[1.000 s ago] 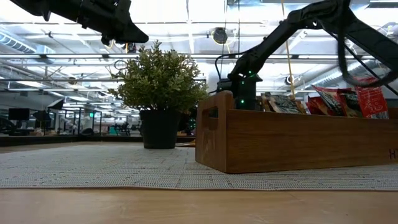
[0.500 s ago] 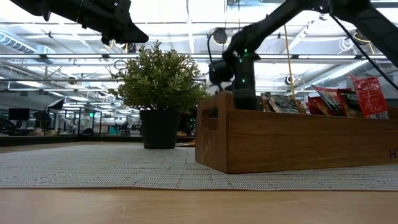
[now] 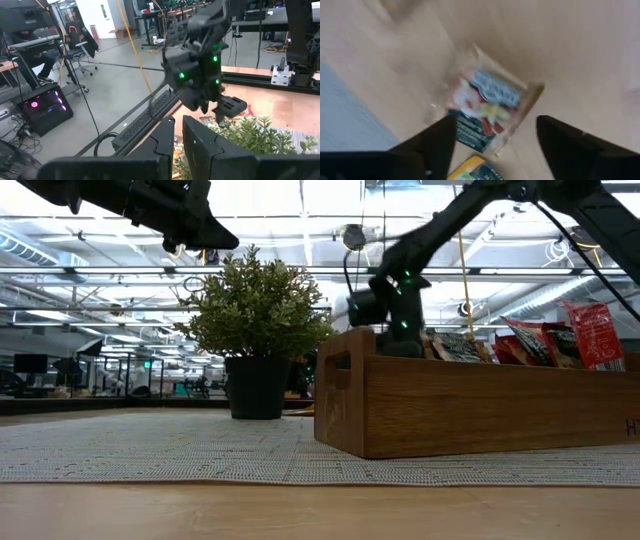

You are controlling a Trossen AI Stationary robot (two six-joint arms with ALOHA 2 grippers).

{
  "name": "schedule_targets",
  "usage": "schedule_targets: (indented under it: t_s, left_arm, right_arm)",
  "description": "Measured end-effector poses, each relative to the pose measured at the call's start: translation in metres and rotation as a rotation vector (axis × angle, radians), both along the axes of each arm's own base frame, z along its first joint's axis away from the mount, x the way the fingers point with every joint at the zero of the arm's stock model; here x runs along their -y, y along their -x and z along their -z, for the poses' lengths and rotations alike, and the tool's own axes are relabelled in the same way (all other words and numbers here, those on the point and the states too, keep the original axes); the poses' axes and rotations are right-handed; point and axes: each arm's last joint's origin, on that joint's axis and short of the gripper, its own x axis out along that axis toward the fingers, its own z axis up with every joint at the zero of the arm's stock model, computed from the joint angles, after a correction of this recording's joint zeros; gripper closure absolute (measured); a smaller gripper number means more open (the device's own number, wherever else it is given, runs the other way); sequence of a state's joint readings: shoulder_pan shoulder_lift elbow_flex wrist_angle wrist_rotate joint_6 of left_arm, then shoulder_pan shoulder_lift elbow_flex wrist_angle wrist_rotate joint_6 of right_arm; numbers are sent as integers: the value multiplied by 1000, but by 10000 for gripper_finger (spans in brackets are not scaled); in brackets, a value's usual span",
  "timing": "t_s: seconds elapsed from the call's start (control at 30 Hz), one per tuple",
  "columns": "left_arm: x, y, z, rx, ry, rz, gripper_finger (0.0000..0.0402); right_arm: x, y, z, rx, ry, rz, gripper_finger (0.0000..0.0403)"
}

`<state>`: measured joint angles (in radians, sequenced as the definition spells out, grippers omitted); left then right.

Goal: Pick & Place Tea
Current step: Put the apple tea sachet into the brown organizer

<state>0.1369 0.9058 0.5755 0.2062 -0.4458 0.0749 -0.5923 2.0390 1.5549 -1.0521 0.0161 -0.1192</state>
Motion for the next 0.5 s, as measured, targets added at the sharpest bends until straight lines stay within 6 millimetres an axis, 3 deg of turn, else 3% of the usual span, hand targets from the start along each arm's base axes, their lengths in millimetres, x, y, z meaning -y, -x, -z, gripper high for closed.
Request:
schedule_targets:
  t_s: [0.13, 0.23, 0.37, 0.5]
  left_arm:
    - [0, 0, 0, 0, -1, 0, 355]
    - [0, 0, 0, 0, -1, 0, 355]
    - [0, 0, -1, 5, -1, -1, 355]
    - [0, 0, -1, 6, 0, -1, 355]
  right_arm:
    - [-7, 12, 27, -12, -32, 4, 95]
    - [-13, 20, 40, -24, -39, 0, 77]
    - [-17, 26, 48, -55, -64, -32, 87]
    - [-18, 28, 48, -65, -74, -58, 124]
